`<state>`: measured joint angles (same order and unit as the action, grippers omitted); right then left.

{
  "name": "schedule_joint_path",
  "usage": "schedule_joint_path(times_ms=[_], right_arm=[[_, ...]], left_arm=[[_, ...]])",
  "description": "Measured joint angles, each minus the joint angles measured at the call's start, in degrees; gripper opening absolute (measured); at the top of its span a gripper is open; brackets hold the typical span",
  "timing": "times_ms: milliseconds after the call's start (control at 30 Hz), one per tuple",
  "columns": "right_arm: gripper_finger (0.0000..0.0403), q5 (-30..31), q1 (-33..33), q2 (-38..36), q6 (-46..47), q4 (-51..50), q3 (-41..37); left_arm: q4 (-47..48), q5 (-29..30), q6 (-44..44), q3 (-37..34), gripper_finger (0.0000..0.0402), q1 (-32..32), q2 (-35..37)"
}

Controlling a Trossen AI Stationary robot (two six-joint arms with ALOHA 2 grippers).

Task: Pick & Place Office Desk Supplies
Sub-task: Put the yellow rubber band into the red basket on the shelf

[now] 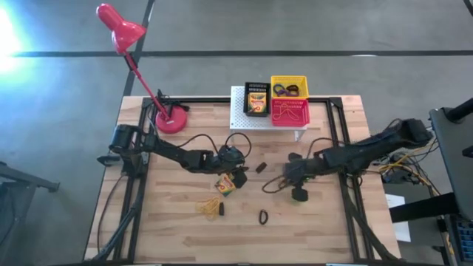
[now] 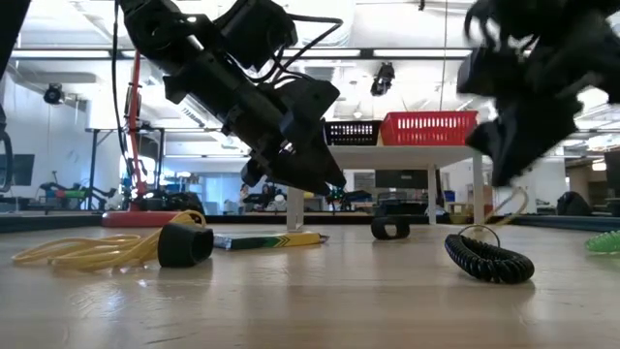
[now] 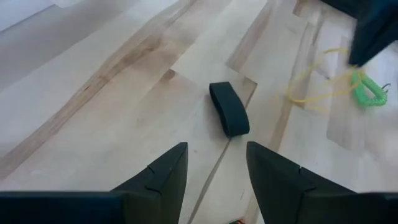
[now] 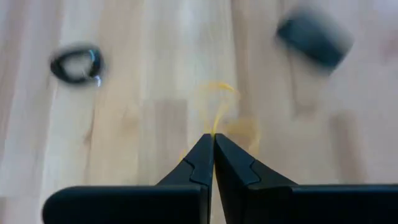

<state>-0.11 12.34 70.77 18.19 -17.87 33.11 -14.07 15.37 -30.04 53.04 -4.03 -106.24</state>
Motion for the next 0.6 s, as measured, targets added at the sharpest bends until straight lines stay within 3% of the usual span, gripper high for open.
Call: schedule_joint_path(times_ms=[200,367,500,600], right_arm=[[0.0009,18.3,-1.8,-9.5,-10.1,12.0,-0.6],[0.0009,29.8,-9.5,-15.6,-18.3,14.3,3.1],[0.0008,29.6,-21.0,-17.7,-24.3,14.0,8.5],[0.0008,25.4,-31.0,-17.3,-28.0,14.2,12.9]], left_arm=[[-0.2,2.3,2.0,0.0,0.0169,0.0,0.0],[-0.5,2.5,3.3,0.0,0.0169,0.0,0.0],[-0.5,2.6,4.6,0.0,0.0169,0.0,0.0],[-0.5,2.7,4.7,0.0,0.0169,0.0,0.0]])
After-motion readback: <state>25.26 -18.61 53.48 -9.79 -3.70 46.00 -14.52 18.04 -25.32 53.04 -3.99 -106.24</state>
